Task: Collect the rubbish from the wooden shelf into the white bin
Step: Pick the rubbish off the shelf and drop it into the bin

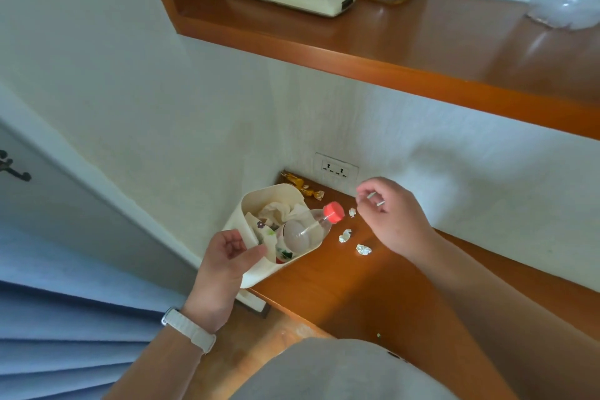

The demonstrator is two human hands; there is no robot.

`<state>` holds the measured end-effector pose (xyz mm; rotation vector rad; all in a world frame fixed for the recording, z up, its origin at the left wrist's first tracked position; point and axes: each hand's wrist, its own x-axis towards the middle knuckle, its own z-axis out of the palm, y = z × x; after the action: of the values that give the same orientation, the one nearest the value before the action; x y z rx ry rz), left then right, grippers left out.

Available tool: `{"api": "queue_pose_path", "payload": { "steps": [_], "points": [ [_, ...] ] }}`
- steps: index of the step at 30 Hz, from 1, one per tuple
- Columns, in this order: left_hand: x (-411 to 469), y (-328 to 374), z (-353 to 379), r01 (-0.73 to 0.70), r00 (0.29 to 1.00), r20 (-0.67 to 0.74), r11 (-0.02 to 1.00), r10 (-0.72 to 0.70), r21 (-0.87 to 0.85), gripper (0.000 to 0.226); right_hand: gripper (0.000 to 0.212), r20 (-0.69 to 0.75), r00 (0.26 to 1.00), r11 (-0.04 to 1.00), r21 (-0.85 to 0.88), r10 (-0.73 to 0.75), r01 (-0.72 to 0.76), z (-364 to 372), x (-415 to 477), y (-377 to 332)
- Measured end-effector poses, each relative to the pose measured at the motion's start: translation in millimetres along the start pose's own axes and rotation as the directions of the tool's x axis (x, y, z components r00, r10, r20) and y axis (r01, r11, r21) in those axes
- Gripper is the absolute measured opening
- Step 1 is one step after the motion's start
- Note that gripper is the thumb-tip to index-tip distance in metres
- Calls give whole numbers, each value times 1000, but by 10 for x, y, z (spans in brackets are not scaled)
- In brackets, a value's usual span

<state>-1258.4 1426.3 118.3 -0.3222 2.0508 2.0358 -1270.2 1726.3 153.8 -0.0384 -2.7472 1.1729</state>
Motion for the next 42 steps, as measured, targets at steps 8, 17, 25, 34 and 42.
{"api": "queue_pose_path", "payload": {
  "steps": [8, 17, 25, 34, 42],
  "points": [
    [-202, -78, 107, 63, 997, -42, 998, -63, -1, 65, 35, 312, 902, 919, -351, 298, -182, 600, -99, 1405],
    [-424, -90, 238, 121, 984, -130, 992, -118, 19, 47, 38, 371, 875, 877, -468, 310, -112, 1015, -190, 1776],
    [-439, -82, 308, 137, 980, -149, 990, -132, 24, 33, 14, 404, 859, 876, -472, 314, -98, 1029, -204, 1752],
    [-419, -85, 237, 162, 983, -92, 986, -159, 31, 36, 54, 461, 869, 907, -419, 180, 35, 1158, -292, 1605],
    [-442, -68, 101, 136, 984, -114, 991, -136, -7, 33, 19, 489, 858, 854, -503, 155, 132, 1352, -213, 1469]
  ]
}}
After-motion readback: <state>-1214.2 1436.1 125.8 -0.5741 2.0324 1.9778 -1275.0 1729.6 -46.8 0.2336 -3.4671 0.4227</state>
